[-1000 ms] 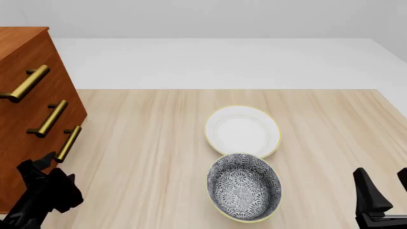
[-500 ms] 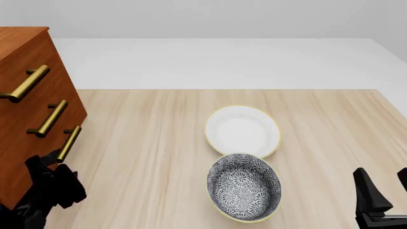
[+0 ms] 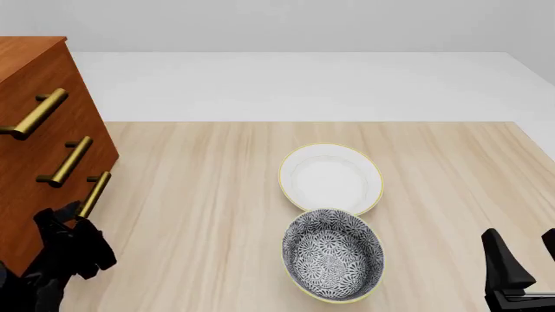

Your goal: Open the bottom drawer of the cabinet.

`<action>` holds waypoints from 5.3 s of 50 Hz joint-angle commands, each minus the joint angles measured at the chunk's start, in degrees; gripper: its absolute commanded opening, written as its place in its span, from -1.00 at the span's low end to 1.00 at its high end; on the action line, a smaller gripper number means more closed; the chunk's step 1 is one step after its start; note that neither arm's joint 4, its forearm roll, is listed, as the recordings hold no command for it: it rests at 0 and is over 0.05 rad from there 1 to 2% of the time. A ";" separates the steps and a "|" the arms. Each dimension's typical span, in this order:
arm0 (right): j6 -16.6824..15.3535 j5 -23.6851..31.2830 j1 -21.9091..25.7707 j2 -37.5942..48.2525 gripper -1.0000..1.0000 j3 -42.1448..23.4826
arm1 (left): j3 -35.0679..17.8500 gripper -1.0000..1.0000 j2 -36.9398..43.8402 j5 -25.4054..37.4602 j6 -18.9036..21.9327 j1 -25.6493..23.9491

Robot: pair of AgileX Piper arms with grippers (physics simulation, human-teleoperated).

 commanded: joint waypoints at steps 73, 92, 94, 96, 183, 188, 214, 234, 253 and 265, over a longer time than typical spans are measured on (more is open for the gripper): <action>0.00 0.00 0.00 0.01 1.00 0.00 | -3.70 -1.00 4.61 0.00 2.11 3.93; 0.00 0.00 0.00 0.00 1.00 0.00 | -3.87 -1.00 4.87 0.01 2.84 2.72; 0.01 0.00 -0.01 0.01 1.00 0.00 | -3.95 -1.00 4.91 0.01 2.92 2.64; 0.00 0.00 -0.01 0.01 1.00 0.00 | -3.94 -1.00 4.74 0.01 2.76 2.43; 0.00 0.00 -0.01 0.00 1.00 0.00 | 0.12 -1.00 -0.88 0.11 0.32 -6.51; 0.00 0.00 0.00 0.01 1.00 0.00 | 0.25 -1.00 -1.12 0.20 0.21 -6.87; -0.01 0.00 0.01 0.00 1.00 0.00 | 0.20 -1.00 -3.31 1.97 -0.07 -8.56; 0.00 0.00 0.00 -0.01 1.00 0.00 | 0.63 -1.00 -2.75 1.68 -0.17 -8.44; 0.01 0.00 0.00 0.01 1.00 0.00 | 0.71 -1.00 -2.79 1.84 -0.54 -8.85; 0.01 0.00 0.00 0.01 1.00 0.00 | 0.72 -1.00 -3.14 2.07 -0.95 -9.20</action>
